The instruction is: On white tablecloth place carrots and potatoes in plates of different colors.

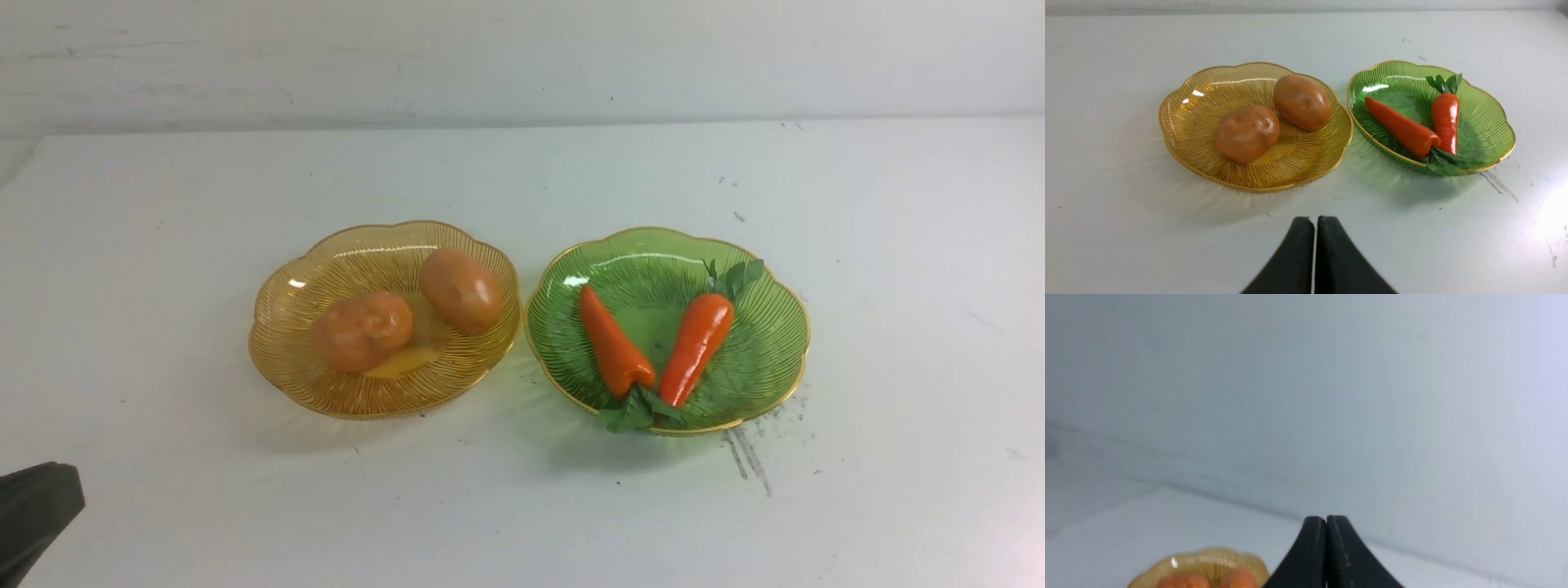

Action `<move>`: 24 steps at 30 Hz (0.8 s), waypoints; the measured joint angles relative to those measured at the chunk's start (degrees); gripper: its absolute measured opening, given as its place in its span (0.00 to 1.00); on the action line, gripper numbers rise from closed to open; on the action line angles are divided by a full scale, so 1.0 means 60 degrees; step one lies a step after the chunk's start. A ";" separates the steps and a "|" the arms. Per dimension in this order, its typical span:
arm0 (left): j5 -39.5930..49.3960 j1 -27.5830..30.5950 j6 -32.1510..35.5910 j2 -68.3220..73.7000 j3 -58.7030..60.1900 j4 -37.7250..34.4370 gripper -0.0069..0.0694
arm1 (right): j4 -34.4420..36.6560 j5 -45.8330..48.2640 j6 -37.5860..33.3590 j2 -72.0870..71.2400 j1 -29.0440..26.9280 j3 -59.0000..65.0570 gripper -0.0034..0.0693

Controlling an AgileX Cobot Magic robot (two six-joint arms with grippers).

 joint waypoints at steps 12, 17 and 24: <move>-0.0798 0.0008 0.0000 0.0114 0.0387 -0.0136 0.09 | 0.0304 -0.2463 0.0112 -0.1153 0.0000 0.1782 0.03; -0.0807 0.0008 0.0000 0.0114 0.0387 -0.0136 0.09 | 0.0314 -0.2612 0.0077 -0.1153 0.0000 0.1785 0.03; -0.0807 0.0008 0.0000 0.0114 0.0387 -0.0136 0.09 | 0.0314 -0.2612 0.0077 -0.1153 0.0000 0.1792 0.03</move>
